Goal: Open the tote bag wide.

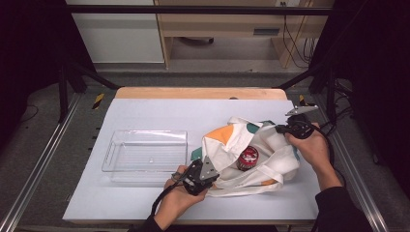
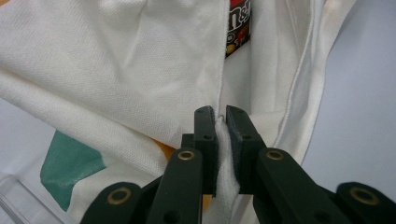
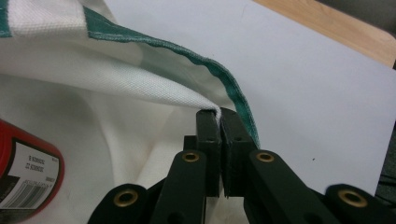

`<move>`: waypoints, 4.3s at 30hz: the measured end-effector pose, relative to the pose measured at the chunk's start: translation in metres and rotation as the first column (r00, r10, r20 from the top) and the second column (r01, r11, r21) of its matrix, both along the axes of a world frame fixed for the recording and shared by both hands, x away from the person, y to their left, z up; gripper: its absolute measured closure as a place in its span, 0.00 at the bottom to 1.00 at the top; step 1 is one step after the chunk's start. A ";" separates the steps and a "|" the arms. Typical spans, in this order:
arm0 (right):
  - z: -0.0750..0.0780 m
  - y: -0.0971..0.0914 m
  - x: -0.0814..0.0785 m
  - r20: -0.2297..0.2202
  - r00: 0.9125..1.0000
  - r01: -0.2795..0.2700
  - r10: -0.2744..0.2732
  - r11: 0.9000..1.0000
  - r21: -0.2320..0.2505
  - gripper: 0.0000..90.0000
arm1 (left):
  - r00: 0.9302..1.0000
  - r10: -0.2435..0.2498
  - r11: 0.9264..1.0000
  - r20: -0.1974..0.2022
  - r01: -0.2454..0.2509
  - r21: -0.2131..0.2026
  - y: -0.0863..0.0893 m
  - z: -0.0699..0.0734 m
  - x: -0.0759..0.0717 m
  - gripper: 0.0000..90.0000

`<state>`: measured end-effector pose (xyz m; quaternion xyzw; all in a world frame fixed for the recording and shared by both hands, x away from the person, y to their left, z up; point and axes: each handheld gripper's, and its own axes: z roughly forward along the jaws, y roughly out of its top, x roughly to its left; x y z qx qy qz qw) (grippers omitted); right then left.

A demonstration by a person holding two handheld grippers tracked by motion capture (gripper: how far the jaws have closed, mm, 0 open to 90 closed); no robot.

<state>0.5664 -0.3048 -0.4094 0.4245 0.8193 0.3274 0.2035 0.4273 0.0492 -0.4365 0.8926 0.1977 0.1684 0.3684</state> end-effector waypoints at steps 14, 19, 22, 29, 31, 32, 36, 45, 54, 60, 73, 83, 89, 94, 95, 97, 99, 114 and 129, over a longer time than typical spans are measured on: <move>-0.013 -0.004 -0.001 -0.023 1.000 0.019 -0.019 1.000 0.003 0.98 | 1.000 -0.008 1.000 -0.009 0.008 0.007 0.000 -0.002 0.001 0.93; -0.014 -0.004 -0.002 -0.028 0.999 0.026 -0.026 1.000 0.000 0.98 | 1.000 -0.011 1.000 -0.013 0.011 0.013 0.001 -0.002 0.002 0.93; -0.013 -0.003 -0.002 -0.028 0.999 0.025 -0.025 1.000 -0.013 0.97 | 1.000 -0.014 1.000 -0.012 0.014 0.018 0.001 -0.002 0.002 0.93; -0.014 -0.002 -0.002 -0.038 0.999 0.031 -0.032 0.999 -0.034 0.97 | 1.000 -0.016 1.000 -0.011 0.017 0.024 0.000 -0.003 0.002 0.93; -0.014 -0.001 -0.002 -0.041 0.998 0.035 -0.037 0.999 -0.037 0.97 | 1.000 -0.018 1.000 -0.014 0.018 0.023 0.001 -0.003 0.002 0.93; -0.014 -0.001 -0.002 -0.042 0.998 0.036 -0.037 0.999 -0.039 0.97 | 1.000 -0.017 1.000 -0.014 0.017 0.024 0.001 -0.003 0.002 0.93; -0.016 -0.001 -0.003 -0.052 0.998 0.038 -0.041 0.998 -0.052 0.96 | 1.000 -0.020 1.000 -0.018 0.021 0.024 0.001 -0.004 0.002 0.93; -0.015 0.000 -0.004 -0.048 0.998 0.038 -0.042 0.997 -0.074 0.94 | 1.000 -0.019 1.000 -0.020 0.019 0.021 0.001 -0.004 0.003 0.92; -0.008 0.001 -0.009 -0.013 0.999 0.050 -0.052 0.995 -0.082 0.77 | 1.000 -0.008 1.000 -0.003 0.008 0.004 0.000 -0.003 0.003 0.90; 0.001 0.001 -0.017 0.028 0.998 0.063 -0.061 0.995 -0.078 0.58 | 1.000 0.004 1.000 0.019 -0.003 -0.013 0.001 0.003 0.003 0.82; 0.037 0.002 -0.054 0.142 0.988 0.069 -0.067 0.998 -0.013 0.46 | 0.996 0.022 0.996 0.087 -0.015 -0.083 -0.005 0.036 0.004 0.58; 0.065 0.004 -0.077 0.180 0.980 0.090 -0.087 0.996 -0.005 0.42 | 0.992 0.031 0.996 0.122 -0.019 -0.092 -0.031 0.061 0.028 0.40; 0.060 0.008 -0.077 0.150 0.984 0.098 -0.092 0.994 -0.036 0.41 | 0.993 0.004 0.999 0.114 0.003 -0.054 -0.056 0.062 0.042 0.29; 0.050 0.007 -0.080 0.120 0.988 0.106 -0.100 0.994 -0.041 0.40 | 0.995 -0.014 1.000 0.104 0.017 -0.026 -0.071 0.053 0.051 0.26; 0.048 0.006 -0.082 0.120 0.988 0.107 -0.102 0.994 -0.038 0.40 | 0.995 -0.011 1.000 0.100 0.014 -0.023 -0.072 0.051 0.052 0.26; 0.045 0.003 -0.084 0.115 0.988 0.107 -0.102 0.994 -0.036 0.40 | 0.994 0.000 1.000 0.110 0.001 -0.004 -0.074 0.049 0.054 0.26; 0.043 0.001 -0.085 0.108 0.988 0.110 -0.106 0.994 -0.026 0.39 | 0.992 0.014 1.000 0.121 -0.015 0.006 -0.074 0.048 0.057 0.26; 0.038 -0.010 -0.102 0.090 0.987 0.133 -0.132 0.991 -0.005 0.40 | 0.991 0.046 0.999 0.125 -0.047 0.005 -0.060 0.054 0.066 0.51; 0.018 -0.021 -0.137 0.063 0.987 0.146 -0.146 0.989 0.011 0.43 | 0.990 0.084 0.996 0.112 -0.087 0.028 -0.034 0.063 0.074 0.84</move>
